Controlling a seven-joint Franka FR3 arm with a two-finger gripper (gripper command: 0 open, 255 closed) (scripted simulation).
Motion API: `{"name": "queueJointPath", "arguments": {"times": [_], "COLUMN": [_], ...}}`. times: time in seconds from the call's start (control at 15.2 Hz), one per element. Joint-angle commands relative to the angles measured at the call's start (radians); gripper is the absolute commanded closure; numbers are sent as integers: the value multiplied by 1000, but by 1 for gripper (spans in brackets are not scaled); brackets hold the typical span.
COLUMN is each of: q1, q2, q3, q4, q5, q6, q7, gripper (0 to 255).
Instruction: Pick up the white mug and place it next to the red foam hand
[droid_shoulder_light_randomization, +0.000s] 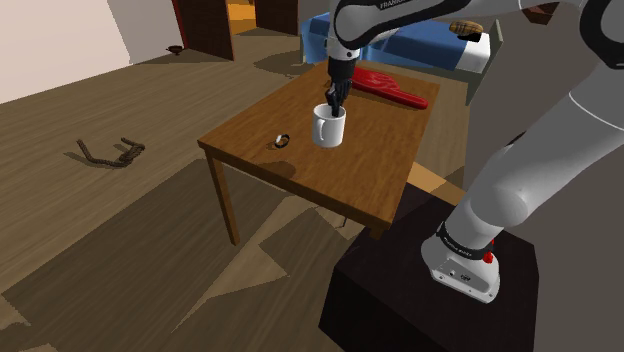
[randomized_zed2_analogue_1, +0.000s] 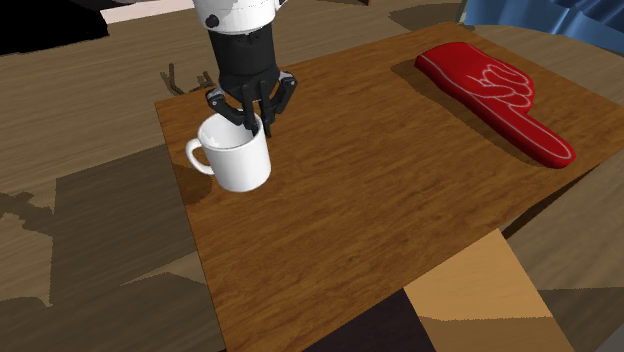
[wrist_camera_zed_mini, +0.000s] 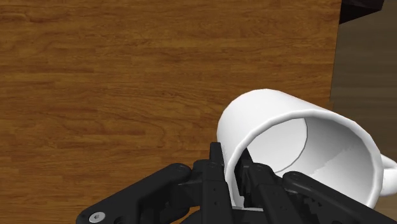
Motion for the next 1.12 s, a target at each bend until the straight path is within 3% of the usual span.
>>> {"name": "queueJointPath", "arguments": {"times": [0.0,0.73,1.06], "q1": [1,1,-51], "q2": [-7,-25,-9], "q3": [1,1,-73], "q4": [20,146,164], "q5": [1,1,-19], "q6": [-27,-171,-171], "q7": [2,1,-119], "gripper": [255,255,255]}}
